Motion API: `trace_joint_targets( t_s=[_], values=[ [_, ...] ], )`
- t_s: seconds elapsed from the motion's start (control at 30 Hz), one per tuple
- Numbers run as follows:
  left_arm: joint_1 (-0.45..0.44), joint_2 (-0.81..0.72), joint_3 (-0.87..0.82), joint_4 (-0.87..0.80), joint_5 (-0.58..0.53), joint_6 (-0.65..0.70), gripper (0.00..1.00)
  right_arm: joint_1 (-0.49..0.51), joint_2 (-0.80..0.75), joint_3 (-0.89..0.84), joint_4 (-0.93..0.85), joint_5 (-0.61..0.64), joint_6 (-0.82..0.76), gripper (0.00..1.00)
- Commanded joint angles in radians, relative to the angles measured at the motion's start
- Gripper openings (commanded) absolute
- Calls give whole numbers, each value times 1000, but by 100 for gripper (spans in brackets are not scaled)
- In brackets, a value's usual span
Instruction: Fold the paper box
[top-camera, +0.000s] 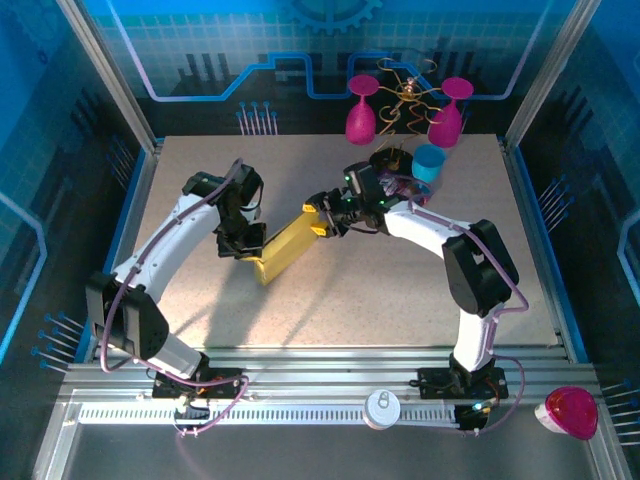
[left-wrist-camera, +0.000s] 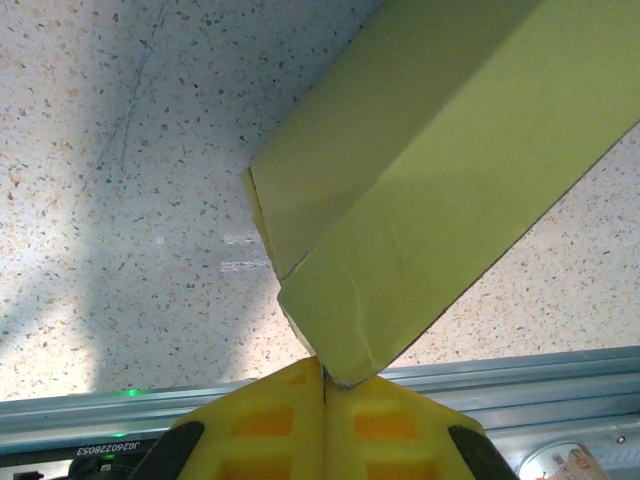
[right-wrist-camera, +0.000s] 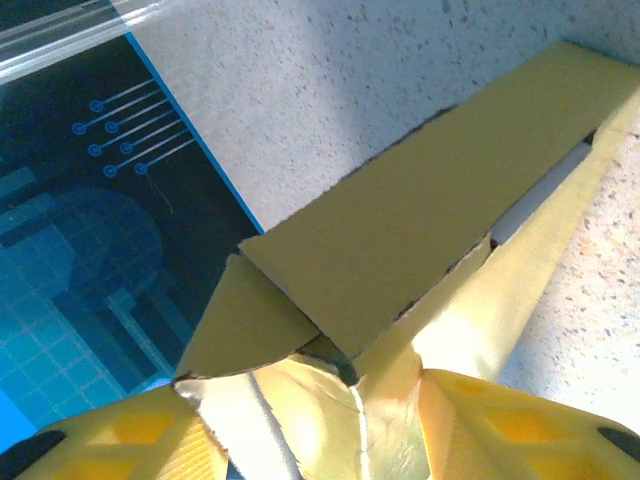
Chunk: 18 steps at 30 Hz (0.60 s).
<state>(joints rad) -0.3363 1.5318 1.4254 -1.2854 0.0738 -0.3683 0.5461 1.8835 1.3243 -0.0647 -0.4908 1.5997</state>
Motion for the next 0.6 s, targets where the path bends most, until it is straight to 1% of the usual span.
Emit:
trace_joint_targets(
  t_s=[0.0, 0.13, 0.4, 0.43, 0.57],
  values=[
    [5, 15, 28, 23, 24, -17, 0, 31, 6, 18, -69, -37, -17, 52],
    [5, 19, 28, 30, 19, -17, 0, 46, -7, 5, -66, -33, -18, 52],
    [6, 32, 25, 58, -3, -30, 0, 86, -20, 24, -74, 3, -30, 47],
    [6, 35, 24, 62, -2, -34, 0, 93, -17, 23, -74, 6, -28, 46],
    [6, 39, 28, 84, 26, -65, 0, 117, -10, 30, -72, 12, -24, 46]
  ],
)
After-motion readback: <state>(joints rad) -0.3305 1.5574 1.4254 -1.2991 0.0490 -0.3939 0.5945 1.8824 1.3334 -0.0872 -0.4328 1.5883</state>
